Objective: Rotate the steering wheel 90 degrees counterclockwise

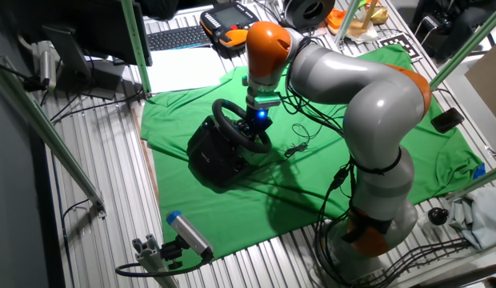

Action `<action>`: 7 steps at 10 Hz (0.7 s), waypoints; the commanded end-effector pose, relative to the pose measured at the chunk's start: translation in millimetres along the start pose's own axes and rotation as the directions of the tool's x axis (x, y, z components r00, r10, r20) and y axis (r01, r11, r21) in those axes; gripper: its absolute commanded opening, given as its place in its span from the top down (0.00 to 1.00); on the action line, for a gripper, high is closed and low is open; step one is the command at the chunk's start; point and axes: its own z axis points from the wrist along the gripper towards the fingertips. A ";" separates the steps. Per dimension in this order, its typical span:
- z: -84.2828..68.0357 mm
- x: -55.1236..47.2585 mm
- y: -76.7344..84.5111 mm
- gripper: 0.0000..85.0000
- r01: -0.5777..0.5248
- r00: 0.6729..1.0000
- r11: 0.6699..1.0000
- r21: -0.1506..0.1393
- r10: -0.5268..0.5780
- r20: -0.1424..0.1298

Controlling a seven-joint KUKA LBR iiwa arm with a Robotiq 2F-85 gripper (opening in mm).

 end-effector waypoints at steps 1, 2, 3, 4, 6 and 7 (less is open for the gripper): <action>0.2 -0.4 -0.3 1.00 -0.002 1.000 1.000 0.001 0.002 0.003; 1.0 -1.2 -1.1 1.00 0.000 1.000 1.000 0.013 0.000 0.008; 2.5 -2.5 -2.5 1.00 0.003 1.000 1.000 0.021 -0.004 0.013; 5.1 -4.3 -4.0 1.00 0.009 1.000 1.000 0.022 -0.010 0.019; 9.9 -7.4 -6.6 1.00 0.015 1.000 1.000 0.019 -0.015 0.025; 10.8 -8.0 -7.2 1.00 0.016 1.000 1.000 0.019 -0.017 0.027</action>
